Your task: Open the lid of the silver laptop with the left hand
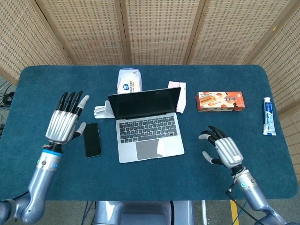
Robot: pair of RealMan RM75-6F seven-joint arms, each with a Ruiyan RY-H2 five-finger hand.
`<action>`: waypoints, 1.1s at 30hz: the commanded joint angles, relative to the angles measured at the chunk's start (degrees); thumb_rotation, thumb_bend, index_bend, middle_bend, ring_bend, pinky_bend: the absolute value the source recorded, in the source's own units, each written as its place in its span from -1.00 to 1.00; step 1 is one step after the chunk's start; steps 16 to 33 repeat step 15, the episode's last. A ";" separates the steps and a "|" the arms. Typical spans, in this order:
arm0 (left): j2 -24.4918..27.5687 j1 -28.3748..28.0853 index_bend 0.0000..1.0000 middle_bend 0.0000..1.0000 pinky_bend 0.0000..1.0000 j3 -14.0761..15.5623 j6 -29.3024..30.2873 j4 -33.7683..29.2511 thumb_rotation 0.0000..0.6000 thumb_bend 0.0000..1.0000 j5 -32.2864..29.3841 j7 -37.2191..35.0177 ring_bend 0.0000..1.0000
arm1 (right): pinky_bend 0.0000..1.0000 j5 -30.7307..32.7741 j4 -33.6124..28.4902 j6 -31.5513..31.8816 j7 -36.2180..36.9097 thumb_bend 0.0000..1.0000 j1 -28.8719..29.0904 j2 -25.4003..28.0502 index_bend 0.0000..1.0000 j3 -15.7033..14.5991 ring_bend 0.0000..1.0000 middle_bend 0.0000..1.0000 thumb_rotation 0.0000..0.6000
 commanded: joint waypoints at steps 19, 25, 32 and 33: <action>3.95 21.68 -1.00 -1.00 -1.00 14.41 12.16 7.99 0.84 -0.26 9.91 -19.42 -1.00 | -0.66 6.30 2.11 7.26 -6.53 -0.17 -8.28 2.85 -0.39 0.90 -0.87 -0.53 1.00; 3.95 21.68 -1.00 -1.00 -1.00 14.41 12.16 7.99 0.84 -0.26 9.91 -19.42 -1.00 | -0.66 6.30 2.11 7.26 -6.53 -0.17 -8.28 2.85 -0.39 0.90 -0.87 -0.53 1.00; 3.95 21.68 -1.00 -1.00 -1.00 14.41 12.16 7.99 0.84 -0.26 9.91 -19.42 -1.00 | -0.66 6.30 2.11 7.26 -6.53 -0.17 -8.28 2.85 -0.39 0.90 -0.87 -0.53 1.00; 3.95 21.68 -1.00 -1.00 -1.00 14.41 12.16 7.99 0.84 -0.26 9.91 -19.42 -1.00 | -0.66 6.30 2.11 7.26 -6.53 -0.17 -8.28 2.85 -0.39 0.90 -0.87 -0.53 1.00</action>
